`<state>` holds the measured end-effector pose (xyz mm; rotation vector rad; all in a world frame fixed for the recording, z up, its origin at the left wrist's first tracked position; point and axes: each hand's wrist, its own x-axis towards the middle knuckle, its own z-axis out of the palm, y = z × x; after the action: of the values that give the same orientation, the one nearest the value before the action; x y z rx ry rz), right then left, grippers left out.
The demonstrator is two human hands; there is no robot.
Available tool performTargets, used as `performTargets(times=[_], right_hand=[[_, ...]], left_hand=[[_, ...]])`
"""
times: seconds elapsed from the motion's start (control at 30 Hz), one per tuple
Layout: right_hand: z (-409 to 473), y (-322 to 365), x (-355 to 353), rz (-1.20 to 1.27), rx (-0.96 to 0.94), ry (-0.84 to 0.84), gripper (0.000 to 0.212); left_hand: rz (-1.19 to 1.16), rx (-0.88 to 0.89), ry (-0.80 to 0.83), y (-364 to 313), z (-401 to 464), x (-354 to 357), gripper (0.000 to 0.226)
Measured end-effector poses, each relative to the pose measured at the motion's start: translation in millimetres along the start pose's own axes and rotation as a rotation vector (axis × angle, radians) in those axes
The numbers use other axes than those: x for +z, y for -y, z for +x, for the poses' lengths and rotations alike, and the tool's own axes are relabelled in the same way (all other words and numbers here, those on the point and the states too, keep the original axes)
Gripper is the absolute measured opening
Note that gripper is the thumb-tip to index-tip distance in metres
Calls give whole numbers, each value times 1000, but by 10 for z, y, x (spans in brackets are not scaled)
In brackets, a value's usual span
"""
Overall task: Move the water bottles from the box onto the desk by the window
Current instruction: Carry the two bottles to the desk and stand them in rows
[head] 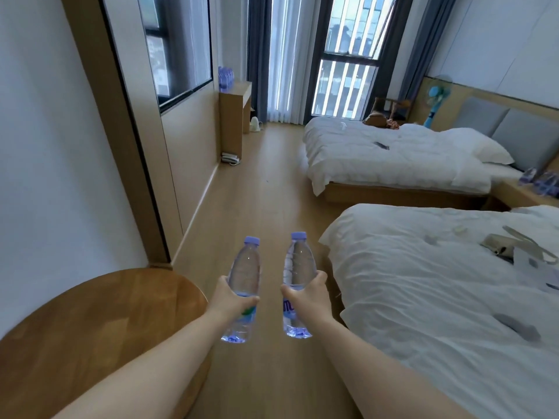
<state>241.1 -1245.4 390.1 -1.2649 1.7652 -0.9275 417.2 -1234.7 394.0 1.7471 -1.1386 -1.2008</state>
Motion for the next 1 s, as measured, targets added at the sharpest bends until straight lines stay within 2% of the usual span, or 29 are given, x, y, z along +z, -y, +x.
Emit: performTargets(times=[0.1, 0.23, 0.47, 0.7, 0.83, 1.0], right_hand=[[673, 267, 95, -4, 22, -20, 61], [1531, 541, 184, 7, 33, -38, 60], [3162, 690, 298, -11, 36, -18, 61], [4987, 874, 186, -103, 18, 30, 63], [5916, 1200, 181, -110, 5, 58, 68], [6977, 1539, 408, -125, -21, 102, 59]], left_hand=[[21, -12, 19, -273, 745, -102, 66], [29, -9, 1, -725, 1571, -84, 61], [27, -9, -47, -1260, 3114, 413, 55], [23, -59, -173, -1833, 4755, 1023, 56], [35, -86, -212, -2203, 5513, 1148, 57], [32, -121, -263, -2534, 6550, 1162, 58]])
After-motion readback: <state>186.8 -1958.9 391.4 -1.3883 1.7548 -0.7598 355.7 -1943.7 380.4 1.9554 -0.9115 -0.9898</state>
